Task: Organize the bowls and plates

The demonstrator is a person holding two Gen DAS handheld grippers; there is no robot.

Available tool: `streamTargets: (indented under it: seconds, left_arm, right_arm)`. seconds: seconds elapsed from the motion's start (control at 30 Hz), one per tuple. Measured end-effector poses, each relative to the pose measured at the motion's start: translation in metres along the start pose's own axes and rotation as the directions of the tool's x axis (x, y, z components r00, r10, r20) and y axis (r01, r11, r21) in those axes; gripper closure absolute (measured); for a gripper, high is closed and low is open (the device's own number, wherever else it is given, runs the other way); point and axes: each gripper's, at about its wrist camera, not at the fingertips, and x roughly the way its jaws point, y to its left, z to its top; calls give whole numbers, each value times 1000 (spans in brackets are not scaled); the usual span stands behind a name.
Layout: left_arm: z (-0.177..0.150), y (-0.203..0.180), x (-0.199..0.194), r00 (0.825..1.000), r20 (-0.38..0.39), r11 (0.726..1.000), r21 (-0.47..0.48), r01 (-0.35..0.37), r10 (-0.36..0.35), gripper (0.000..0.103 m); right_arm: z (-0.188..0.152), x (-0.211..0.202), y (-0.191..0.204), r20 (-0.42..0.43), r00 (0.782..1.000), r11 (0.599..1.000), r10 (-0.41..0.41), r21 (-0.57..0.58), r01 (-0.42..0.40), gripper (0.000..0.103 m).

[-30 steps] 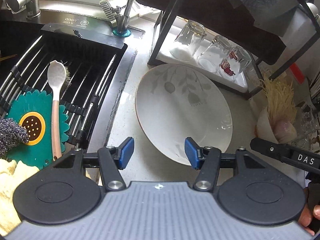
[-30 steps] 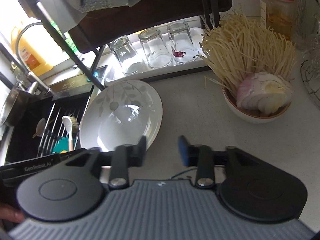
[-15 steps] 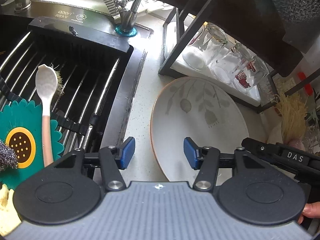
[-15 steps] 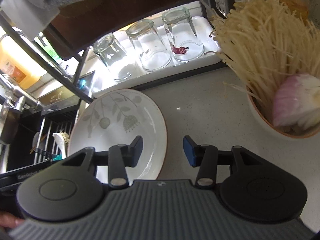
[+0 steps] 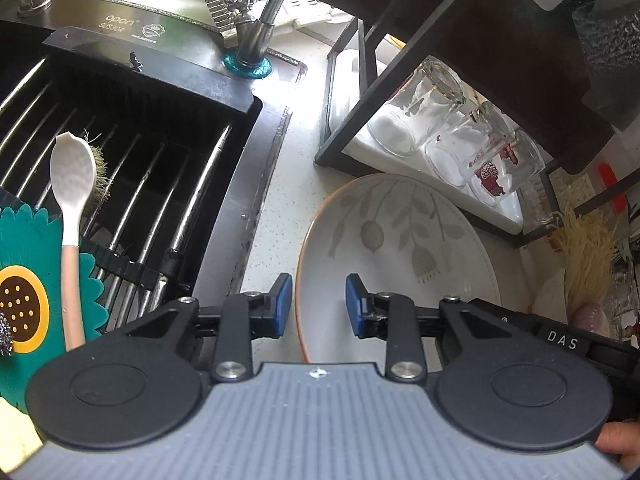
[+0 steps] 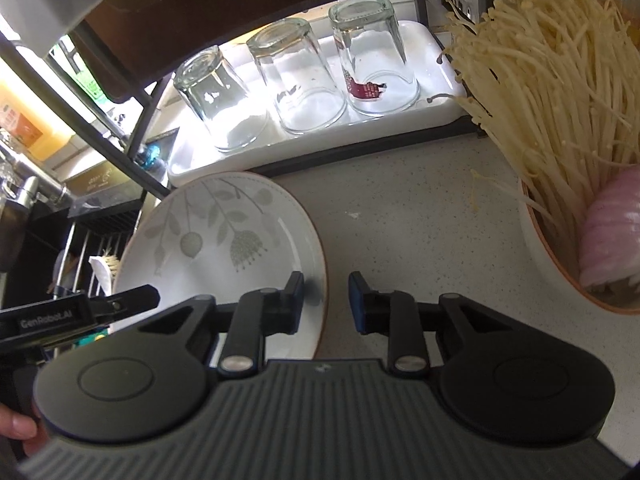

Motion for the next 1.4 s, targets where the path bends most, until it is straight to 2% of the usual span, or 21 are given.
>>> streamTargets:
  seconds: [0.1,0.17,0.4,0.6,0.93,1.4]
  left_arm:
    - [1,1,1,1000,1,1000,20,-18,18,86]
    - [1,5,1,1000,-1,1000,9,-4,4,87]
    - [-4,7,-8,1000,-4,1000,14,5,-5,89]
    - [-12,6,-30,1000,-2,1000,-3,22,-22,89]
    - [-26,-18,-79,999,36,999,0,37,-37,89]
    - [-62,-65,-140,993,94,994,89,69,-78,88]
  right_arm:
    - [0,0,3,4,1000,1000,13,-28,-12,86]
    - [0,0,7,10,1000,998,6,-56,-5,88]
    - [-1,-3,5,-3,999,998,34,-56,-34,89]
    - [-4,-22,7,11,998,996,68,-60,-67,90]
    - [-14,-75,6,55,993,992,108,-69,-104,90]
    - [-38,-157,-9,167,978,991,127,-67,-117,90]
